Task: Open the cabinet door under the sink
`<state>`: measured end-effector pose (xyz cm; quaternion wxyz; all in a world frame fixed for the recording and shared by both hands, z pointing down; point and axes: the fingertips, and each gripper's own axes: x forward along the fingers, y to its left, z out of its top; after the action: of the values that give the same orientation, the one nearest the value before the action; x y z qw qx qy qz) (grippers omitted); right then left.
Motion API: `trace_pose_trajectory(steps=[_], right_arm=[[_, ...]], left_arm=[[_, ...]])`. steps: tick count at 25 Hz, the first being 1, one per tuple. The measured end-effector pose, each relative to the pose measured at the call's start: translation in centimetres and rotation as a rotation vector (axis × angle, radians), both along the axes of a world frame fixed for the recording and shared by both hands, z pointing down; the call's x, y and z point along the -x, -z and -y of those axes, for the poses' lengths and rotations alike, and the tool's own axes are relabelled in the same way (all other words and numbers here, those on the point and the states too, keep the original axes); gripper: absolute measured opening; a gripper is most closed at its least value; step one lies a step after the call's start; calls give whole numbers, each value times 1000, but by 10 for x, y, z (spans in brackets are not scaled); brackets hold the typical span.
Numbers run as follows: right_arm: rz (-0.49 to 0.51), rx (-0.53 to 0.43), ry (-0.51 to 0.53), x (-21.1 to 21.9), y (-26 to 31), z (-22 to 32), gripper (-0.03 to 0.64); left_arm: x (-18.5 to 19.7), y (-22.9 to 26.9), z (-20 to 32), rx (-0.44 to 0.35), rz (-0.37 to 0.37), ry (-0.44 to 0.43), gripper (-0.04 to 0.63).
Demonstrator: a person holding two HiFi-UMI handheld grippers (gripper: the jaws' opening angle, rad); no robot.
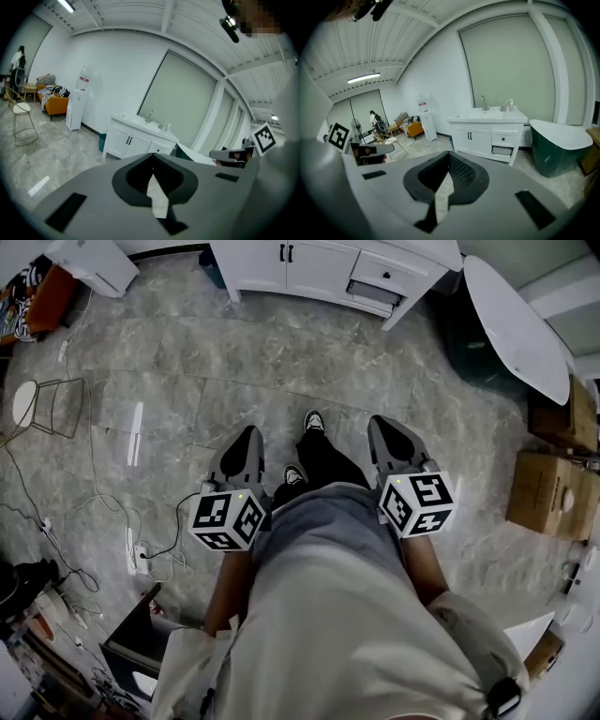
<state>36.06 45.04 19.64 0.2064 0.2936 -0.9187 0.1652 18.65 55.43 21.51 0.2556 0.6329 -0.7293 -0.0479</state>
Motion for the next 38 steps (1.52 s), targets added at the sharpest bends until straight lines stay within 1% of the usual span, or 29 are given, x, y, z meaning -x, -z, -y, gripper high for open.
trace_pose_trajectory(steps=[2, 4, 7, 12, 16, 20, 22, 29, 32, 35, 38], right_arm=[[54, 16, 50, 6, 4, 4, 11], [96, 50, 84, 13, 4, 9, 11], [116, 73, 84, 25, -1, 29, 11], [97, 95, 54, 45, -13, 75, 11], [63, 89, 75, 70, -20, 113, 11], [79, 57, 130, 100, -18, 146, 11], [83, 58, 150, 114, -20, 166, 11], [73, 167, 188, 152, -29, 230, 11], [82, 197, 196, 164, -32, 258, 11], [81, 207, 196, 173, -34, 283, 11], [85, 205, 199, 181, -33, 305, 11]], left_arm=[[0, -2, 9, 15, 38, -6, 0], [2, -3, 17, 18, 49, -20, 0], [9, -4, 35, 23, 51, -30, 0], [28, -8, 77, 33, 36, -35, 0], [47, -13, 116, 52, 33, -35, 0], [66, -17, 153, 78, 23, -33, 0], [75, -20, 173, 92, 21, -23, 0], [107, -18, 237, 114, 8, 4, 0], [116, -19, 267, 121, 22, 4, 0], [121, -16, 294, 131, 58, -4, 0], [126, -14, 318, 127, 61, -10, 0]])
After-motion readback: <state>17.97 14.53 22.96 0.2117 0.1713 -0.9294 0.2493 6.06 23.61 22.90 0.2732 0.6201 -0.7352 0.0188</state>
